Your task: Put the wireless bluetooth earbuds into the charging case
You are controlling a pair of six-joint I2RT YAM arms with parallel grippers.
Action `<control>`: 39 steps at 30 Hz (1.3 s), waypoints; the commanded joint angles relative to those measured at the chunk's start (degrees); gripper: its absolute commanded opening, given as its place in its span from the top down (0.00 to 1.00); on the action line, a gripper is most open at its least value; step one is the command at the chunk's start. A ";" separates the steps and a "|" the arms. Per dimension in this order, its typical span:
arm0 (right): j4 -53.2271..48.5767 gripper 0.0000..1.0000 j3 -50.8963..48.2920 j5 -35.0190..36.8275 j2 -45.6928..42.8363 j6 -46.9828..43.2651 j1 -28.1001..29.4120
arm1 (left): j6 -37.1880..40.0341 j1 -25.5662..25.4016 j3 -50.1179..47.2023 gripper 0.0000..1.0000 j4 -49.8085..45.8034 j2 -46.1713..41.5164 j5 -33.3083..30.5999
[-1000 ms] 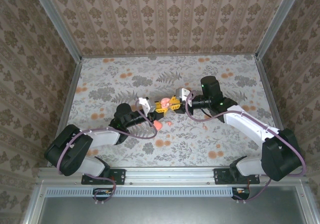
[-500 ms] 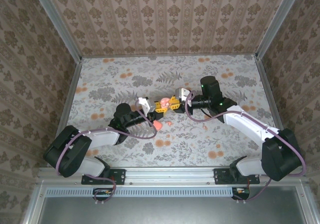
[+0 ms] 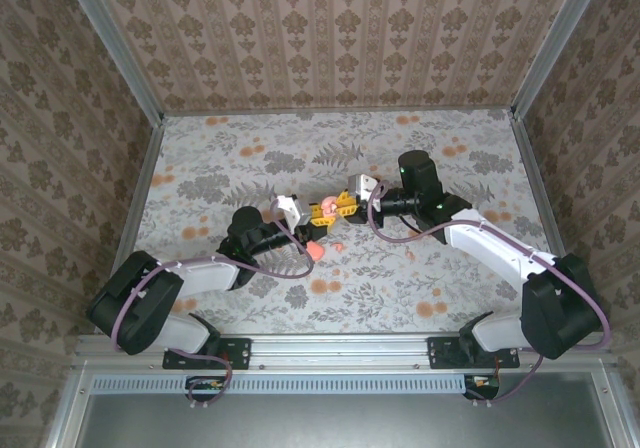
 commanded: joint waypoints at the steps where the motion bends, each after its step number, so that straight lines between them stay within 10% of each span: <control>1: -1.19 0.80 1.91 -1.08 0.93 -1.15 1.05 | 1.46 -0.02 1.14 0.91 1.09 -1.74 0.66; 39: -9.15 0.72 5.01 -2.85 1.18 -8.54 2.83 | 2.55 -0.15 1.90 0.91 -1.57 -3.41 0.65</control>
